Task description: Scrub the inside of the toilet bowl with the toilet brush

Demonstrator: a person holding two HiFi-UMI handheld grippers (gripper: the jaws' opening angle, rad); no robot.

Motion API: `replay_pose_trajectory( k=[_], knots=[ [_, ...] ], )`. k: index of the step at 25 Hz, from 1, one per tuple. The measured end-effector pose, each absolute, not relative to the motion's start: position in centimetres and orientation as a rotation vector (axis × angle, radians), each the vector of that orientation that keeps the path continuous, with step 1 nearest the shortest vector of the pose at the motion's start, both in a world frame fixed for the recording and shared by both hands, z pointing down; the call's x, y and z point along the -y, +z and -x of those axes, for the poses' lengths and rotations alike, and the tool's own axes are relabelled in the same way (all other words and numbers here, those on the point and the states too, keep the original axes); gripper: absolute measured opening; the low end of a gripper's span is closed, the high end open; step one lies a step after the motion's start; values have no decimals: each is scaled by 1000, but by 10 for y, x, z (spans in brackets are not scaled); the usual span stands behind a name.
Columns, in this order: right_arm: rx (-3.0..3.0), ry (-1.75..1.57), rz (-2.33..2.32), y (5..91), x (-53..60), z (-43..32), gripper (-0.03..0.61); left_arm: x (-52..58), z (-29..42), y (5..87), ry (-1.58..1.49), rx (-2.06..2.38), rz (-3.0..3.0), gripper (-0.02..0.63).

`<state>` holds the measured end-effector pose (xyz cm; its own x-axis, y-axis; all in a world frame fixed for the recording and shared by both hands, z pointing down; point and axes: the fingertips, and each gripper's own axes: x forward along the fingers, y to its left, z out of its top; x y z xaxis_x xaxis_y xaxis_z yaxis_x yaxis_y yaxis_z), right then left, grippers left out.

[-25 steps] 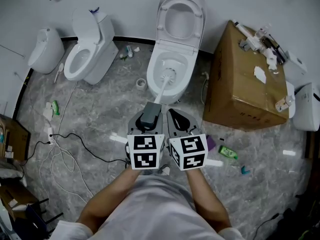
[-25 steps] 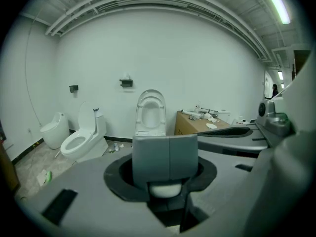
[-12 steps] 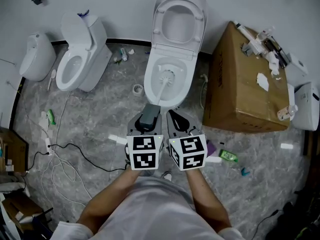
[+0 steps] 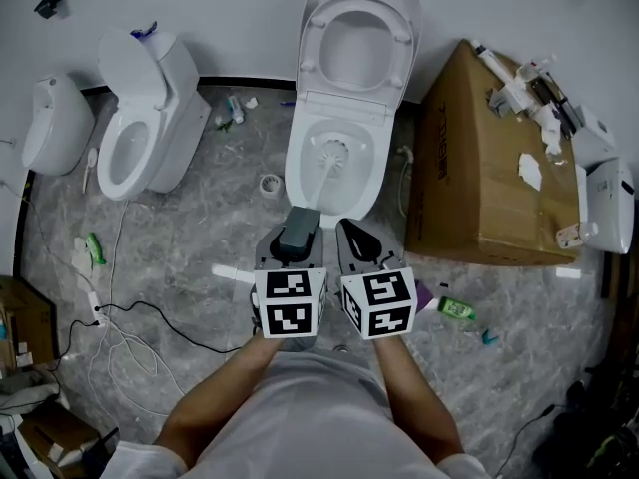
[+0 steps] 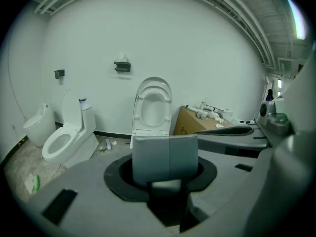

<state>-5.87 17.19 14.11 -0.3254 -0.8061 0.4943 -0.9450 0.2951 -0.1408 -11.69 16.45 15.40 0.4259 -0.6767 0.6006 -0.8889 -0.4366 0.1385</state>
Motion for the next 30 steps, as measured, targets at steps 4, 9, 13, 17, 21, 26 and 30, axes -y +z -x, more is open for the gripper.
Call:
replay_pose_trajectory(
  k=[4,9,13,17,21,26,30],
  knots=[
    [2214,620,-1598,152,-146,58,2,-140,117,163,667,1292,-2244,156],
    [2189,639,-1602,166,-116,55,2,-111,118,179,683,1268,-2228,156],
    [2171,644,-1606,179,-97,49,2,-93,117,199,696,1251,-2207,156],
    [2151,668,-1605,201,-85,40,2,-81,110,225,715,1226,-2177,156],
    [2137,679,-1602,224,-70,28,2,-69,101,249,728,1226,-2151,156],
    [2132,710,-1590,258,-56,7,2,-61,82,283,751,1217,-2105,156],
    [2123,744,-1568,289,-47,-6,2,-58,71,311,762,1211,-2073,156]
  ],
)
